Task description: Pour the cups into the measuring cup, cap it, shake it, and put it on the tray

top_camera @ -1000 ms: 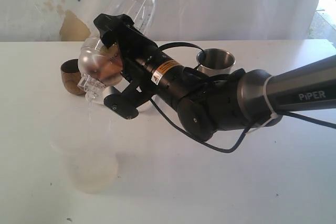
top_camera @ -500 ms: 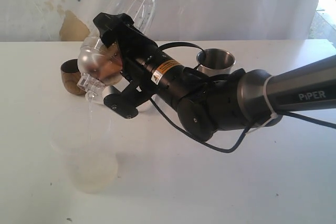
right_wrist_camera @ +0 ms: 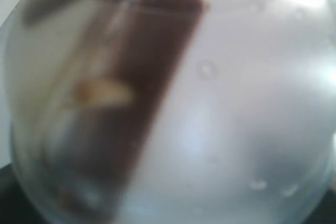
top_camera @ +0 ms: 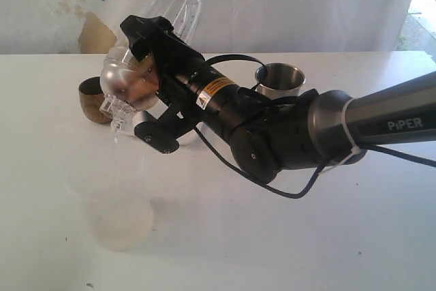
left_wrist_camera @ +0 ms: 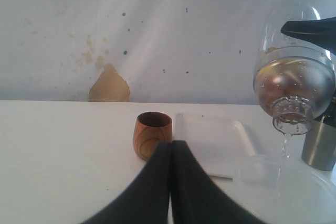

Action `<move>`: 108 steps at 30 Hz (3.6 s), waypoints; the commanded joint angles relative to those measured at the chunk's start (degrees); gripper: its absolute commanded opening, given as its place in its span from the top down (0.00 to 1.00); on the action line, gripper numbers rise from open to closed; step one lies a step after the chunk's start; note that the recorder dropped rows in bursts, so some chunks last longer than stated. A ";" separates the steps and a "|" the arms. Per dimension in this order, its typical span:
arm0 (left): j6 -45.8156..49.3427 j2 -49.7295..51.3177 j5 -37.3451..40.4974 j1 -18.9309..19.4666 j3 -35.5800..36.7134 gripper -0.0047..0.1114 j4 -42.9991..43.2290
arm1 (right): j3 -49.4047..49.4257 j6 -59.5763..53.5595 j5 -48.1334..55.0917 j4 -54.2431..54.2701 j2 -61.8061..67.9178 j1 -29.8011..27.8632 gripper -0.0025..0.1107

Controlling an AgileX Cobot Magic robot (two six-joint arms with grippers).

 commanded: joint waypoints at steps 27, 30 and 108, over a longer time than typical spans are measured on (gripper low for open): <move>0.32 -0.03 -0.78 -0.01 0.35 0.96 0.44 | -0.68 -0.78 -2.65 -0.11 -0.62 -0.27 0.98; 0.32 -0.03 -0.78 -0.01 0.35 0.96 0.44 | -0.68 -0.78 -2.65 -0.11 -0.62 -0.27 0.98; 0.32 -0.03 -0.78 -0.01 0.35 0.96 0.44 | -0.36 3.14 -3.17 -0.37 -0.62 1.59 0.98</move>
